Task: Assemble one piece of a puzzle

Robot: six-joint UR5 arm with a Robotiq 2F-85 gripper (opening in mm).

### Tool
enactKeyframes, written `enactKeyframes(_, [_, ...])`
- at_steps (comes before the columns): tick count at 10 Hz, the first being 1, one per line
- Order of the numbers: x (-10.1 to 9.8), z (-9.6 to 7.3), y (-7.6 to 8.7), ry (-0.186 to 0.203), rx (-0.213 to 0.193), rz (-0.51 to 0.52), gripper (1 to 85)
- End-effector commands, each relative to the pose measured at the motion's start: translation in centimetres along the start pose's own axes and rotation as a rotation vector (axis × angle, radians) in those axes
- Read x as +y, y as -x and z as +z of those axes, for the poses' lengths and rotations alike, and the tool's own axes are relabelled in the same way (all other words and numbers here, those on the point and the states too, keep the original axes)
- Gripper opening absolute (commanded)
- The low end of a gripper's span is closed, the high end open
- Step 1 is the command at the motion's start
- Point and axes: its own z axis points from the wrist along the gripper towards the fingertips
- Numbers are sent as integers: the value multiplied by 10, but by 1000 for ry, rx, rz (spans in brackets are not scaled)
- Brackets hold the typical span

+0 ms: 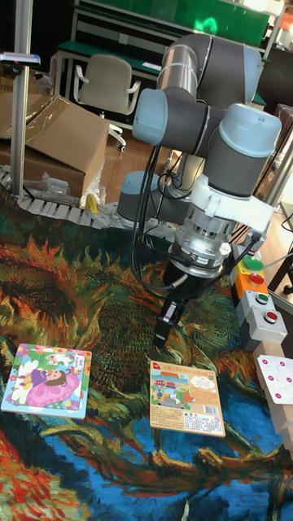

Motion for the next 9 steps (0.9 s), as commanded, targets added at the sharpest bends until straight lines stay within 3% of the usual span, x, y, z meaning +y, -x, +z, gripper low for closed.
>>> enactKeyframes(1, [6, 0, 5, 26, -20, -59, 340])
enactKeyframes(3, [12, 8, 19, 59, -53, -101, 417])
enactKeyframes(6, [21, 15, 31, 72, -59, -150, 423])
enactKeyframes(7, [22, 15, 30, 78, -60, -182, 423])
enactKeyframes(9, [18, 15, 21, 63, -22, -245, 413])
